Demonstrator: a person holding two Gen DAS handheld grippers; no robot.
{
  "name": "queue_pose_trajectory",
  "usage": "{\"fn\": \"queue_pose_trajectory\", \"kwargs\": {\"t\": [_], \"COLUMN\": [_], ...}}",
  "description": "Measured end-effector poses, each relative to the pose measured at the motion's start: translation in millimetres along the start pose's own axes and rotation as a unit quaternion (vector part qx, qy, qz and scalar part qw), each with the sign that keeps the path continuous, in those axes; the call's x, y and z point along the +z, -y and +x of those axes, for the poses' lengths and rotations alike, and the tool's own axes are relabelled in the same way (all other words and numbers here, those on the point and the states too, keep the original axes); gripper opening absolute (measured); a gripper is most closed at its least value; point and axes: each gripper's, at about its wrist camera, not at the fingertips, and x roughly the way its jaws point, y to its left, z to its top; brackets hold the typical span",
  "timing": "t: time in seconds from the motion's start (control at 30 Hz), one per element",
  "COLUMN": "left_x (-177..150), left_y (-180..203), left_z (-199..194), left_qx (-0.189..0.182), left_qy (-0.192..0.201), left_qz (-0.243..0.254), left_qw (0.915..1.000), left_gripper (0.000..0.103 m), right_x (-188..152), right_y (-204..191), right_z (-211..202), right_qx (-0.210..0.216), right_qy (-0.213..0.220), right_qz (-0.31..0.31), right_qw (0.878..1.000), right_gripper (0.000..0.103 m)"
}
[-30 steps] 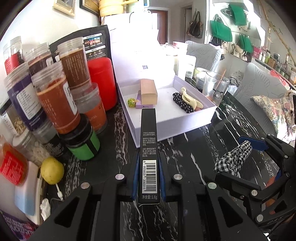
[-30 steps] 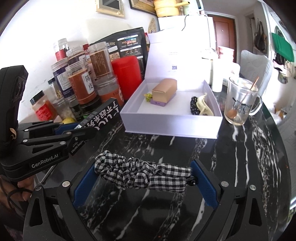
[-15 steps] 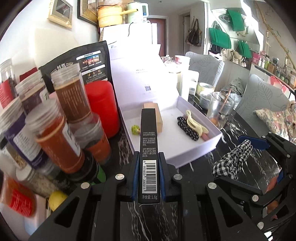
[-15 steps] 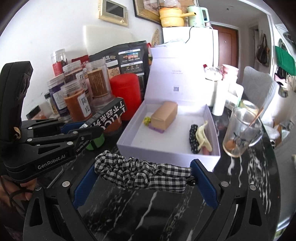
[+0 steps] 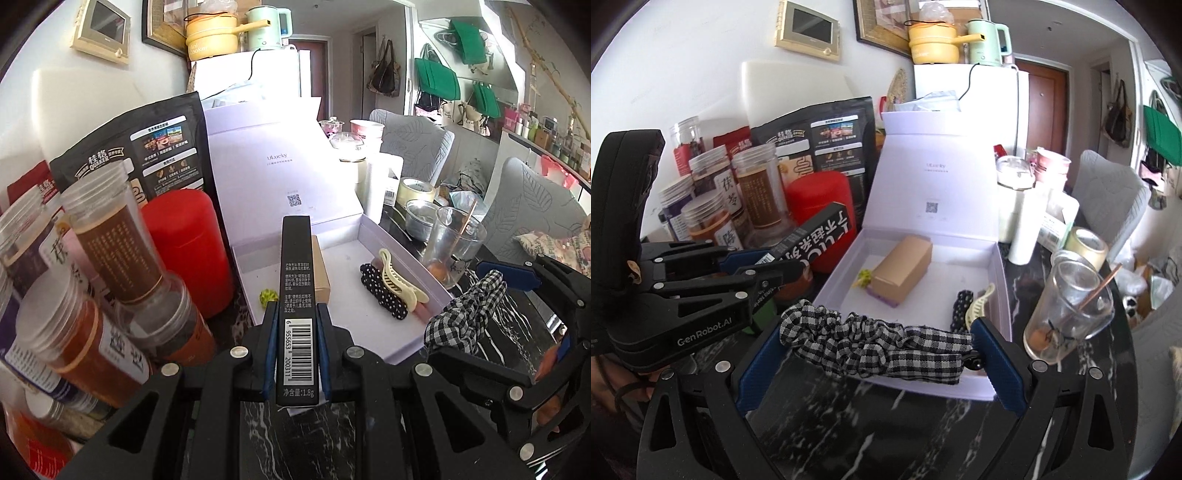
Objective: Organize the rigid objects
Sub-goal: 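Release the scrunchie with the right tool while the left tool lowers the black box inside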
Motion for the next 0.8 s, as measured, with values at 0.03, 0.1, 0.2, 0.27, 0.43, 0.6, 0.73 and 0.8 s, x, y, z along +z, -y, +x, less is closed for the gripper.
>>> {"fn": "queue_pose_trajectory", "kwargs": {"t": [0.03,0.1,0.2,0.27,0.43,0.6,0.73,0.8], "left_x": [2.2,7.2,14.2,19.9,30.8,37.0,42.4,44.8], "left_y": [-0.2,-0.3,-0.2,0.7,2.5,0.0,-1.5,-1.0], "left_z": [3.1,10.7,20.0,27.5,47.1,68.6,82.7,89.8], "left_qx": [0.000,-0.001,-0.004,-0.004,-0.008,-0.014,-0.011,-0.013], "left_qy": [0.000,-0.001,0.000,0.000,-0.006,-0.018,-0.023,-0.026], "left_qz": [0.000,0.001,0.004,0.008,0.015,0.016,0.018,0.021], "left_qw": [1.0000,1.0000,1.0000,1.0000,0.9998,0.9996,0.9995,0.9994], "left_gripper": [0.019,0.019,0.019,0.019,0.019,0.019,0.019,0.019], "right_x": [1.7,4.0,6.5,8.0,12.6,14.4,14.2,14.3], "right_y": [3.1,8.2,17.7,23.5,37.9,49.4,56.7,58.9], "right_z": [3.3,9.1,18.9,25.3,43.3,59.3,71.8,75.5], "right_qx": [0.000,-0.003,-0.005,-0.007,-0.019,-0.020,-0.022,-0.023], "right_qy": [-0.001,-0.003,-0.007,-0.009,-0.018,-0.030,-0.040,-0.042], "right_qz": [0.002,0.004,0.010,0.012,0.009,0.011,0.012,0.013], "right_qw": [1.000,1.000,1.000,1.000,1.000,0.999,0.999,0.999], "right_gripper": [0.098,0.098,0.098,0.098,0.098,0.098,0.098,0.098]}}
